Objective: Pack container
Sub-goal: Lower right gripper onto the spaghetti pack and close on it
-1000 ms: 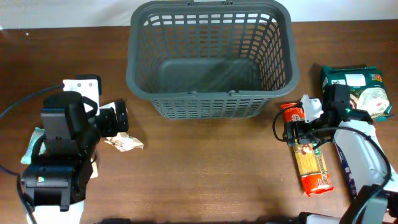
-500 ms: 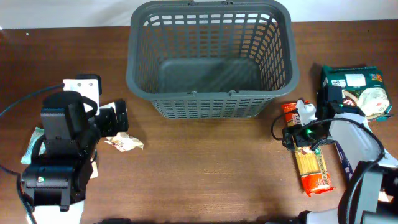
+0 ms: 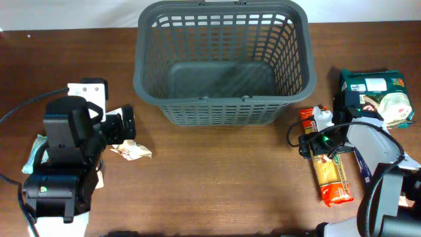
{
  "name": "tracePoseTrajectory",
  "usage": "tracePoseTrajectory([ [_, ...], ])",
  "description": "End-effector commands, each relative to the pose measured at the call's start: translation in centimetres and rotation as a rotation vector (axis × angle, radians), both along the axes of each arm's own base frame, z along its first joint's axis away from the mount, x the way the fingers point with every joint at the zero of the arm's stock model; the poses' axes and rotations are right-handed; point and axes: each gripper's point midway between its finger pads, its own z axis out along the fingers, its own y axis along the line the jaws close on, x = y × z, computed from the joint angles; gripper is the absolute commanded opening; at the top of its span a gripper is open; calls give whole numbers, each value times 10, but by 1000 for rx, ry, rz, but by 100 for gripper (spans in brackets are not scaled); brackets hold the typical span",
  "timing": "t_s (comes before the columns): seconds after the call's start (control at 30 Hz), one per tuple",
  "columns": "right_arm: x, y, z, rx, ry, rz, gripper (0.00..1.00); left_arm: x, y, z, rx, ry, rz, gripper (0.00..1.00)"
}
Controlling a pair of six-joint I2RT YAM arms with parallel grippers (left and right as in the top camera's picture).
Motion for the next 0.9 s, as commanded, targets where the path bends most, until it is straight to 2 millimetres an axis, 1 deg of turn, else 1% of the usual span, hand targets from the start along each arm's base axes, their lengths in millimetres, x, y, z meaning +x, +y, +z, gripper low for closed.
tracePoseTrajectory([
  [0.0,-5,-2,-12,-2,35,1,99,4,1,2,22,-3,-7,99],
  [0.13,-7,-1,-19,-3,29,-1,99,7,0,-2,21,11,-9,99],
  [0.23,-8,-1,-26,-4,16,-34,99,10,0,-5,20,19,-9,99],
  [0.37,-11,-1,-34,-7,3,-51,100,12,0,-6,20,19,-9,99],
  [0.43,-13,-1,-38,-10,3,-51,97,12,0,-5,20,19,-9,99],
  [0.47,-13,-1,-39,-10,1,-50,94,12,0,-6,20,19,-9,99],
  [0.5,-13,-1,-40,-11,-2,-50,89,12,0,-5,20,19,-9,99],
  [0.53,-13,-1,-41,-11,-6,-50,80,12,0,-5,20,19,-9,99],
  [0.57,-13,-1,-42,-11,-10,-50,68,12,0,-5,20,19,-9,99],
  [0.6,-12,-1,-42,-12,-12,-50,63,12,0,-5,20,19,-9,99],
  [0.67,-11,-1,-42,-12,-16,-51,45,12,0,-5,20,19,-9,99],
  [0.7,-11,-1,-42,-12,-16,-51,41,12,0,-5,20,19,-9,99],
  [0.87,-11,-1,-42,-8,-17,-51,42,12,0,-5,20,19,-9,99],
])
